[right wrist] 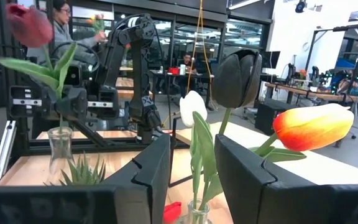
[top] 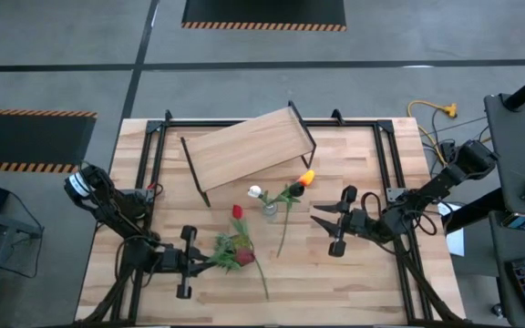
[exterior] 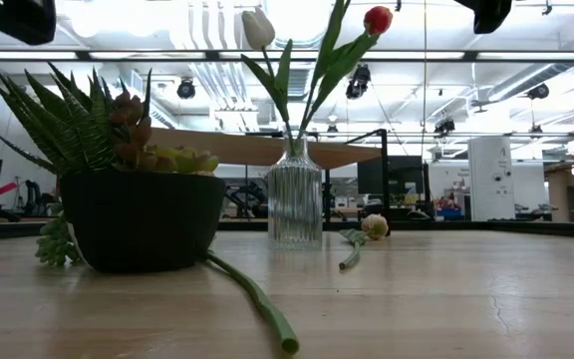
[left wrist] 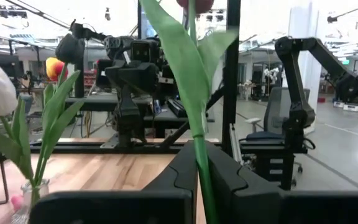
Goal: Pick and place flowers into a vace then onto a shelf
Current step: Put the dark red tulip into the bottom transparent bin
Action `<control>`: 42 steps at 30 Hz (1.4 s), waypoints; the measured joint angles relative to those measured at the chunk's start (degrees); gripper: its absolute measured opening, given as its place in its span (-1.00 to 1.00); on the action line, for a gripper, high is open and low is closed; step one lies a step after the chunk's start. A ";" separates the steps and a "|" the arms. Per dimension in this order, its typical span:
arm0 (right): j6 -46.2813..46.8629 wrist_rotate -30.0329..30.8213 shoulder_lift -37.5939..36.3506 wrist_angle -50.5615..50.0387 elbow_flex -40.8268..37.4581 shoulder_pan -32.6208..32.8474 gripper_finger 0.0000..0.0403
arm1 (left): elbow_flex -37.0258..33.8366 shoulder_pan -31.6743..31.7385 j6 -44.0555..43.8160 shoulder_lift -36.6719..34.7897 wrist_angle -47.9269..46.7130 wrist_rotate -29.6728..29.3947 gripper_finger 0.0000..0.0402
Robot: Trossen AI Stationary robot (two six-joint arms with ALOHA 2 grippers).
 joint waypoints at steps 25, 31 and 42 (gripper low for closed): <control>-0.02 -0.02 0.00 0.03 0.00 -0.02 -0.48 | -3.13 -3.80 -1.86 -0.42 -0.02 0.07 -1.00; -0.02 -0.02 0.00 0.01 0.00 -0.02 -0.50 | -3.31 -4.58 -1.10 -1.18 -0.11 0.09 -0.97; -0.02 -0.02 0.00 0.01 0.00 0.00 -0.53 | -7.30 -6.04 -4.74 -7.19 -0.09 -0.13 -0.36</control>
